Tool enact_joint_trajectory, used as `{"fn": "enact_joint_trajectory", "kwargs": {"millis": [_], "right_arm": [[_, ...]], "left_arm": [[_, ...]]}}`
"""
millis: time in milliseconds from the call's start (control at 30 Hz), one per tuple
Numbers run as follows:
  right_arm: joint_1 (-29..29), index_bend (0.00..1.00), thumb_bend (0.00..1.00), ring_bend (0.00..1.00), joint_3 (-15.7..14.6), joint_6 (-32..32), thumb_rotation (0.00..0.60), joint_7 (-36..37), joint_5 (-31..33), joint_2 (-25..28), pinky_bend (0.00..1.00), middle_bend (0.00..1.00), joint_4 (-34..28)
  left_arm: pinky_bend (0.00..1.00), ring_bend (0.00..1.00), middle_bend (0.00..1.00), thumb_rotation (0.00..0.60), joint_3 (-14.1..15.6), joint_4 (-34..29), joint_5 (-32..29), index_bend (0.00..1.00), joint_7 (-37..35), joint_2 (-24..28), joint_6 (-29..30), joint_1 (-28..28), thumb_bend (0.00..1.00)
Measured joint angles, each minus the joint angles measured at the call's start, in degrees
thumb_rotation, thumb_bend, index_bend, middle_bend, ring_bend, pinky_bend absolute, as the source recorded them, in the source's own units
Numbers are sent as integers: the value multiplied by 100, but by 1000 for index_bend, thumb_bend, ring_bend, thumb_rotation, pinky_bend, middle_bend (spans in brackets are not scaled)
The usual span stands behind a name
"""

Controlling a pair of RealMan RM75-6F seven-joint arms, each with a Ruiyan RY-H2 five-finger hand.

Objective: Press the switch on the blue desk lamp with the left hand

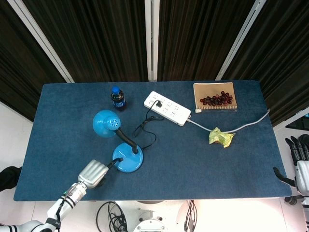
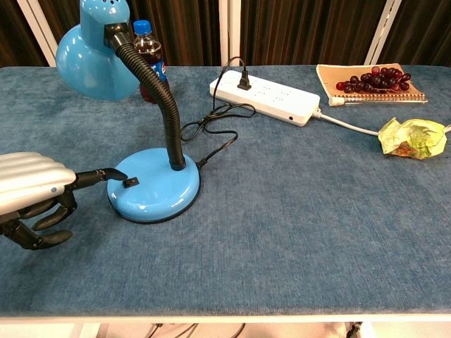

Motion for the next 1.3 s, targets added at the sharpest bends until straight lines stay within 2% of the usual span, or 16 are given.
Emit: {"fn": "enact_joint_trajectory", "kwargs": {"millis": [567, 1100, 1300], "right_arm": [[-4, 0, 203, 0, -5, -40, 600, -3, 36, -1, 0, 0, -17], [-5, 0, 204, 0, -7, -90, 600, 112, 62, 13, 0, 0, 24], [8, 0, 204, 0, -12, -129, 600, 122, 70, 6, 0, 0, 33]], "left_arm": [[788, 764, 763, 600, 162, 6, -12, 154, 150, -38, 156, -94, 397], [783, 764, 762, 600, 255, 104, 52, 371, 296, -193, 295, -136, 397], [783, 764, 762, 600, 288, 120, 19, 505, 382, -206, 341, -134, 397]]}}
